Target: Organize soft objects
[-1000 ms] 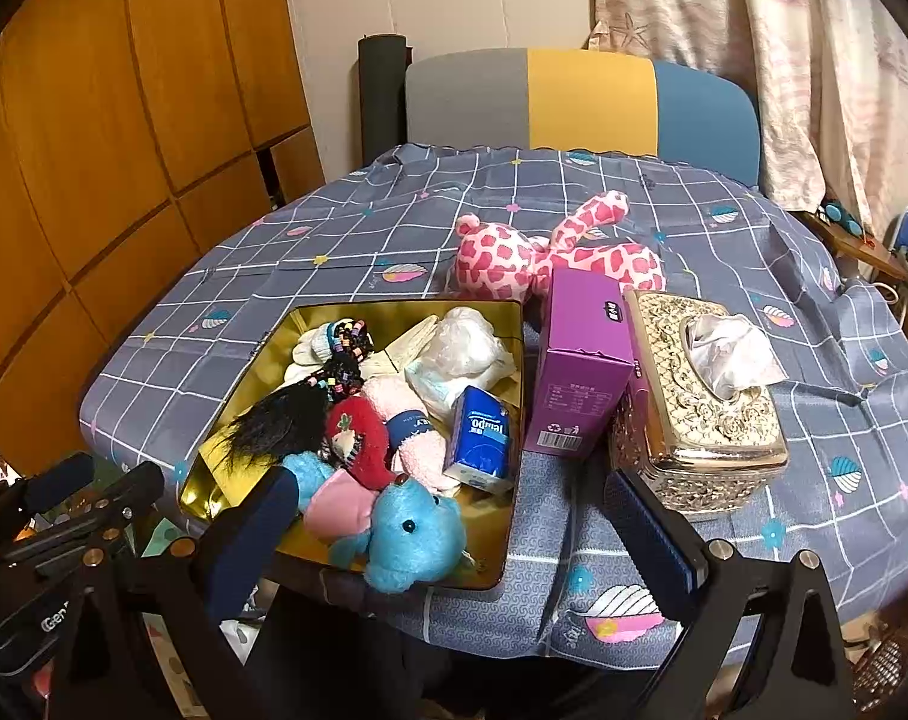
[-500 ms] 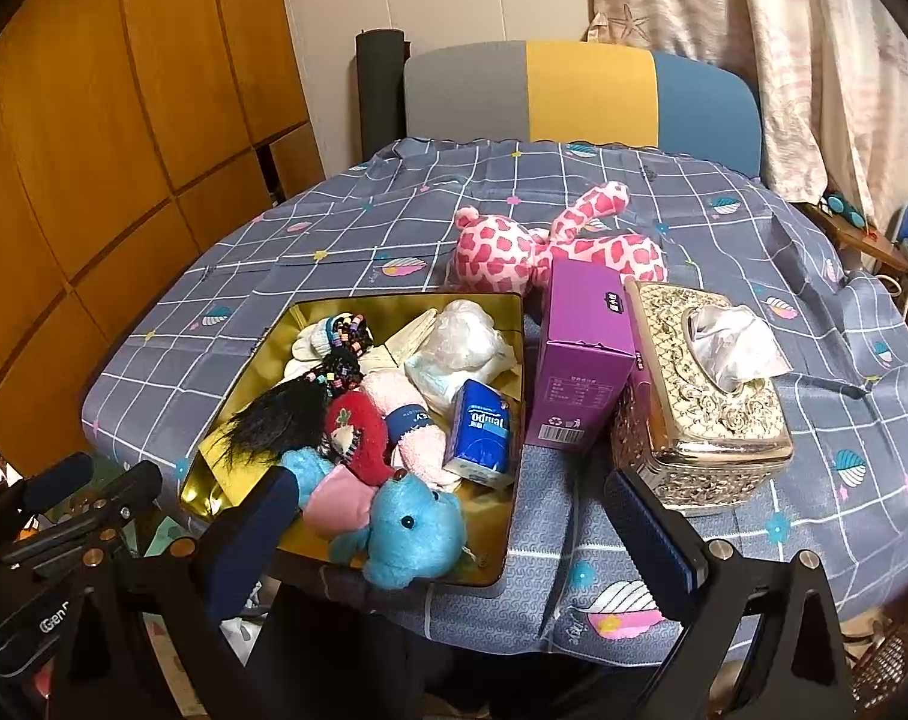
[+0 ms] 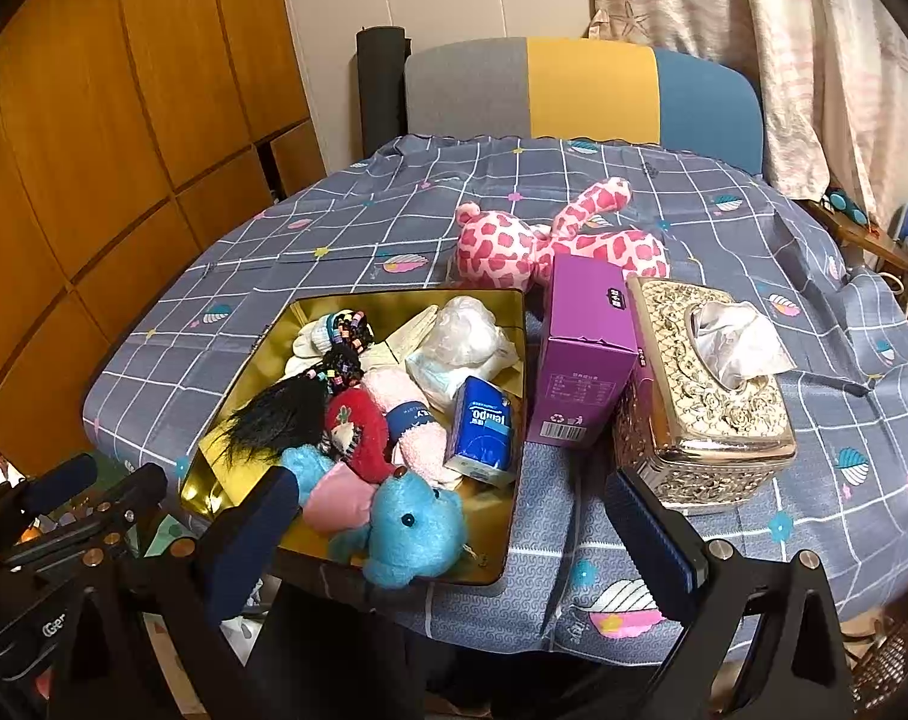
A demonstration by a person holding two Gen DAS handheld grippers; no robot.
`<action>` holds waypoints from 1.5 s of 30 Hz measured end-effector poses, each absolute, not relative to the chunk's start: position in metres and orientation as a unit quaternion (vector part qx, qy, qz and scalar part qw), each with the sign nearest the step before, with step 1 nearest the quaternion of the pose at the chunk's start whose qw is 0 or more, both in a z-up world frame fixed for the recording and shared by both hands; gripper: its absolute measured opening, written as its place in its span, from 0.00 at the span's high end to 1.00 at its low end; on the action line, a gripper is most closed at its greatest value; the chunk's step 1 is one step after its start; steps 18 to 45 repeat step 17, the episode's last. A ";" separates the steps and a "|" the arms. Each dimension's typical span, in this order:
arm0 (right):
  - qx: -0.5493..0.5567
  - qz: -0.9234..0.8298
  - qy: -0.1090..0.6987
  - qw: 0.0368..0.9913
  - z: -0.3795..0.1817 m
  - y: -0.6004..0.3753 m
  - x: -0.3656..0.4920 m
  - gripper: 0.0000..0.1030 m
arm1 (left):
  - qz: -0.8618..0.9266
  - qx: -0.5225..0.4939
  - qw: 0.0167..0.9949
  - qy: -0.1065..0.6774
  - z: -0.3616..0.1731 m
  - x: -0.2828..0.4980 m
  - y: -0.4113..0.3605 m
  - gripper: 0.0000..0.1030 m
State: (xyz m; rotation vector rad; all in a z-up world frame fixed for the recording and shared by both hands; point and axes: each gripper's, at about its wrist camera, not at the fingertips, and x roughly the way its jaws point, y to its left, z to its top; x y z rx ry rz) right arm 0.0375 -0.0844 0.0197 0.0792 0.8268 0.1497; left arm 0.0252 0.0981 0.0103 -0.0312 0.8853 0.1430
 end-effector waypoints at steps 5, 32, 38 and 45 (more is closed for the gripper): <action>0.040 0.074 0.402 0.912 0.019 -0.085 0.038 0.00 | 0.069 -0.014 0.901 0.429 0.010 0.026 0.098 0.37; 0.045 0.074 0.408 0.909 0.016 -0.086 0.039 0.00 | 0.082 -0.011 0.900 0.427 0.006 0.029 0.101 0.39; 0.045 0.074 0.408 0.909 0.016 -0.086 0.039 0.00 | 0.082 -0.011 0.900 0.427 0.006 0.029 0.101 0.39; 0.045 0.074 0.408 0.909 0.016 -0.086 0.039 0.00 | 0.082 -0.011 0.900 0.427 0.006 0.029 0.101 0.39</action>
